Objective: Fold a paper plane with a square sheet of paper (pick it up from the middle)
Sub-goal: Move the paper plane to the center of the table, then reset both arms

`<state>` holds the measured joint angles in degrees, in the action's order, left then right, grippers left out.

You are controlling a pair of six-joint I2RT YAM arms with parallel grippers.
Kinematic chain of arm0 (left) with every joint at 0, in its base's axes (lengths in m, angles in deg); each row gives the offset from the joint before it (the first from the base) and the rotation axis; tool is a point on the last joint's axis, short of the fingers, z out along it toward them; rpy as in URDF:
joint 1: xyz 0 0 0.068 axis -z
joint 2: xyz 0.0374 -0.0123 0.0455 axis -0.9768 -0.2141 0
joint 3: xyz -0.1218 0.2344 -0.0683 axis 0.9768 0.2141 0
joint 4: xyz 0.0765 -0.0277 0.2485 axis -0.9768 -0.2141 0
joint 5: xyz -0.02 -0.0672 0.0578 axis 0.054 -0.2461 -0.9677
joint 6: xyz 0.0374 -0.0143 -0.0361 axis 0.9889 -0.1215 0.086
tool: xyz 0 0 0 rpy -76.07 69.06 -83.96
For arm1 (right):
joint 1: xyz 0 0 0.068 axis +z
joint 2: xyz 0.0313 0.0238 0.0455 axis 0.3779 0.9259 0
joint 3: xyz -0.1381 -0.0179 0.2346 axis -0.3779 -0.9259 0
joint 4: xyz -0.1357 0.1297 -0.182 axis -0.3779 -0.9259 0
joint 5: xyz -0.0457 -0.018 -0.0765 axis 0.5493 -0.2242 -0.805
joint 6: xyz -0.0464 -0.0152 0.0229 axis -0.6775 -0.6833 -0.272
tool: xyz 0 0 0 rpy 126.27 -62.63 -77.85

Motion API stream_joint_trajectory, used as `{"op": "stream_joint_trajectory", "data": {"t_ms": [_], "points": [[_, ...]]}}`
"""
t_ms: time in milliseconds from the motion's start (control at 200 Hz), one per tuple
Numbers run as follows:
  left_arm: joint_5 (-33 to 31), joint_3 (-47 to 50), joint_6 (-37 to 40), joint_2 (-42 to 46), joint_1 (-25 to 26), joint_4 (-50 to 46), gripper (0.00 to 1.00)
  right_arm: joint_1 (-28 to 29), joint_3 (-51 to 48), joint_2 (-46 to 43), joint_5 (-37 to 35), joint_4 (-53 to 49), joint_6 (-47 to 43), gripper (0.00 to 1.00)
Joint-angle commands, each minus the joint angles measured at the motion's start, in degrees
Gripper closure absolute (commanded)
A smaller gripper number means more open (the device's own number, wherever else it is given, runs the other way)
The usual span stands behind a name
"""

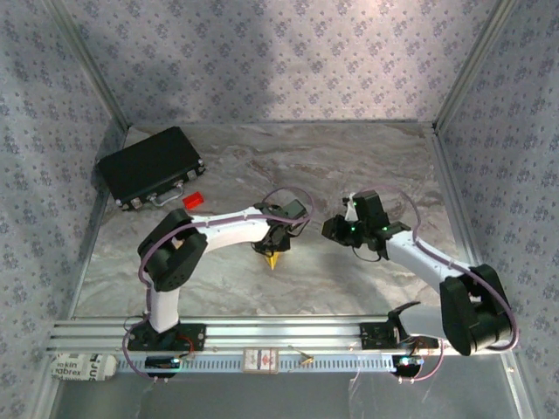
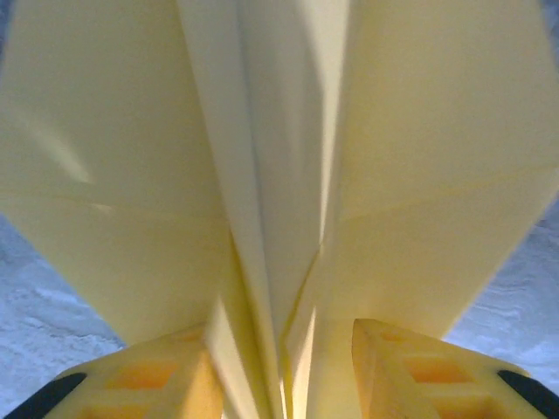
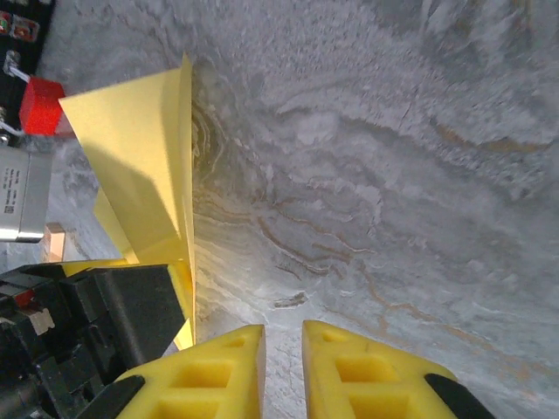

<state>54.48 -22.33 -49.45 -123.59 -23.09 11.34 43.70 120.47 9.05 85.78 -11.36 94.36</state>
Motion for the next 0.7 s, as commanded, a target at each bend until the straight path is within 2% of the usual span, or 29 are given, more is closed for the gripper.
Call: {"op": "stream_joint_trajectory", "data": {"t_ms": [0,145,165,235,290,350,435,555,595,650,700], "points": [[-1.97,-2.7,-0.05,4.16,0.46,-3.16,0.57,-1.48,0.18,-3.24,-2.24,-3.54,-1.56,0.78],[-2.47,-2.43,0.84,6.94,0.41,-3.37,0.56,-3.46,1.28,-6.84,-6.47,-7.92,-2.0,0.74],[-2.67,-2.32,1.11,7.46,0.42,-3.37,0.56,-3.67,1.6,-7.43,-7.48,-8.68,-4.16,0.73],[-3.41,-1.57,2.56,9.54,0.39,-2.76,0.56,-3.96,3.61,-10.19,-13.58,-12.65,-6.49,0.68],[-4.87,-0.24,3.77,11.84,0.31,-1.81,0.56,-4.25,5.17,-12.65,-19.89,-15.04,-8.9,0.59],[-6.63,2.06,6.22,15.04,-0.23,0.53,0.5,-4.51,6.38,-15.03,-27.4,-16.57,-10.09,0.45],[-9.76,6.97,10.17,20.09,-2.14,4.78,0.43,-5.21,6.63,-16.37,-37.52,-15.83,-12.65,0.31],[-9.58,15.83,16.23,27.34,-8.96,11.75,0.28,-6.86,3.56,-13.48,-47.97,-7.21,-19.95,0.25],[-8.55,18.85,18.81,29.36,-11.91,14.17,0.22,-7.44,2.22,-12.01,-49.57,-4.27,-22.3,0.24],[-8.66,22.65,21.96,32.48,-16.0,16.85,0.09,-9.02,0.11,-9.15,-51.27,0.75,-24.3,0.24],[-7.96,25.78,25.59,34.96,-19.95,19.27,0.01,-10.24,-1.81,-6.35,-50.79,5.29,-27.99,0.24]]}}
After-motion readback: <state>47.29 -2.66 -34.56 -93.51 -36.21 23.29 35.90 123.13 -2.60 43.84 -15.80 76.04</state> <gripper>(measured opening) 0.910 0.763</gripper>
